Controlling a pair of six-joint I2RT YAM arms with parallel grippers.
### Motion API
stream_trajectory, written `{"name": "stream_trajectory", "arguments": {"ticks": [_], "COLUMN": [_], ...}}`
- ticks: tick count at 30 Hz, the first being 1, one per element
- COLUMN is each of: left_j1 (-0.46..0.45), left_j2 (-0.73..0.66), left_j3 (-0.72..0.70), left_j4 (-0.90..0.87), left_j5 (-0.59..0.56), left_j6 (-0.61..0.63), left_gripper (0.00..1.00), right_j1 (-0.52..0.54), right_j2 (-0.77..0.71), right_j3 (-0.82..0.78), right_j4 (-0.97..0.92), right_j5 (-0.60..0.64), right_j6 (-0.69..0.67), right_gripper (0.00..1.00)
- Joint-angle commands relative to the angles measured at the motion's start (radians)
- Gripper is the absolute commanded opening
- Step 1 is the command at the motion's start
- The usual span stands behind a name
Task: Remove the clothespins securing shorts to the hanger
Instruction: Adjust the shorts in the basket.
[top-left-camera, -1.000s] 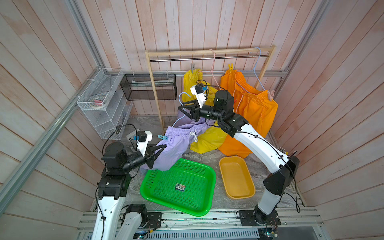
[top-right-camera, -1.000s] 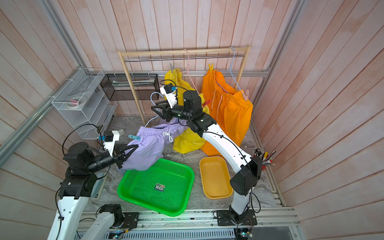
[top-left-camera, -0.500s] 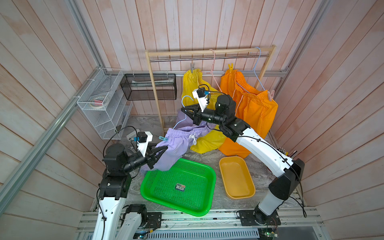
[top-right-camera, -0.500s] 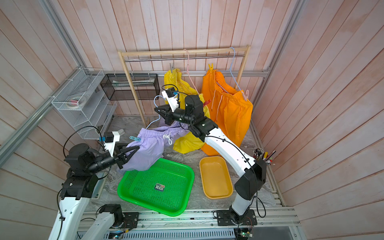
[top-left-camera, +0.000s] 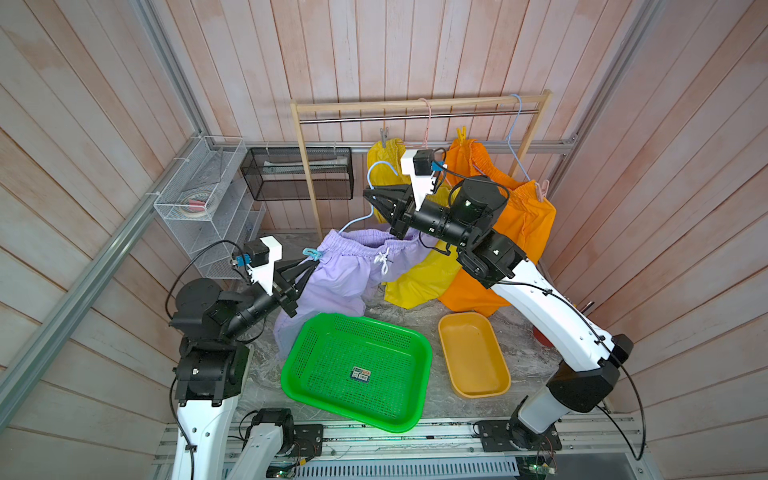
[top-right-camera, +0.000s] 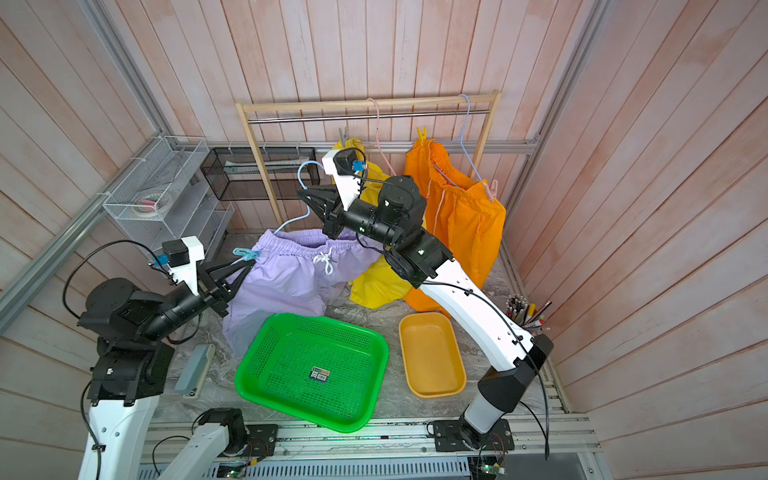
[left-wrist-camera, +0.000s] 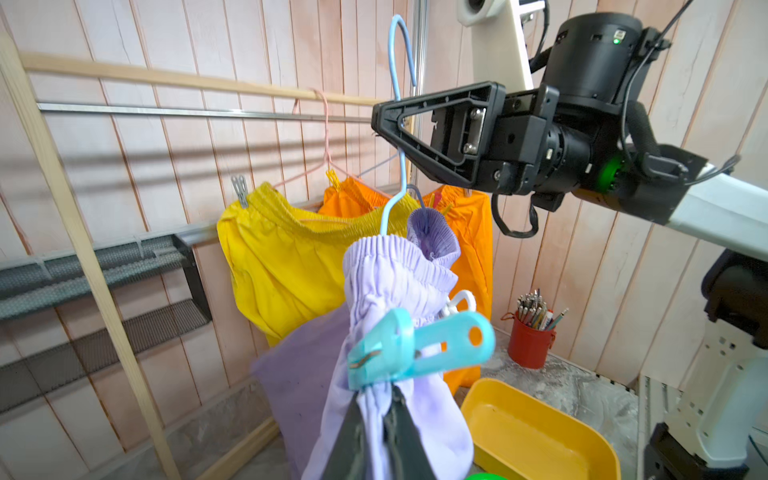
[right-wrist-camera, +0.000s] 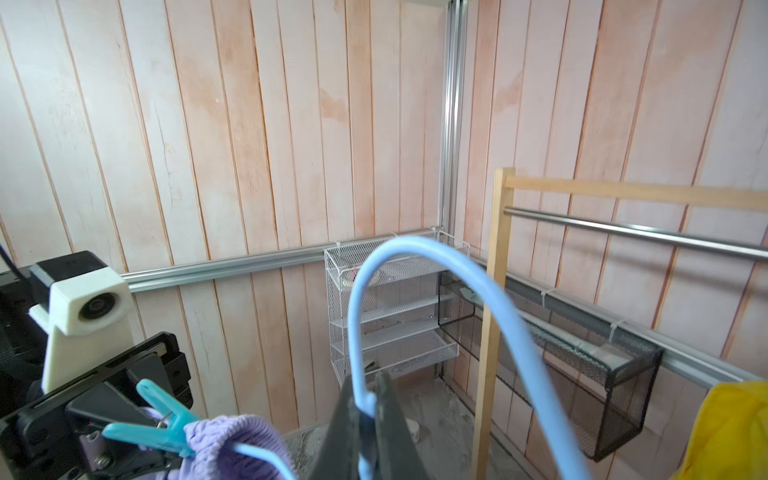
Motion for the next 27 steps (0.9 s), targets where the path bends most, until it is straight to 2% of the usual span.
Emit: {"name": "stream_trajectory", "arguments": {"ticks": [1,9,16,20,27], "left_j1": [-0.006,-0.006,-0.006,-0.007,-0.006], "left_j2": [0.024,0.040,0.042,0.030,0.011], "left_j3": [0.096,0.207,0.266,0.289,0.299], "left_j4": [0.087,0.131,0.101,0.066,0.013], "left_j5": [-0.019,-0.035,-0.046,-0.079,-0.138], "left_j6": [-0.020,-0.048,-0.032,0.031,0.096], "left_gripper": [0.12,0.12,0.13,0.12,0.13], "right_j1": [0.099,0.212,0.315,0.399,0.473], "right_j2": [-0.012,0.033,0.079,0.116,0.182], "right_j3": [0.080,0.236,0.340,0.400,0.484], "right_j4": [-0.105,-0.200,-0.253,-0.281,-0.271], "right_j5": [-0.037,0.020,0.058,0.129,0.182], "right_j6": [-0.064,-0.188,-0.283,-0.366,-0.375], "right_gripper": [0.00,0.00,0.00,0.00,0.00]}}
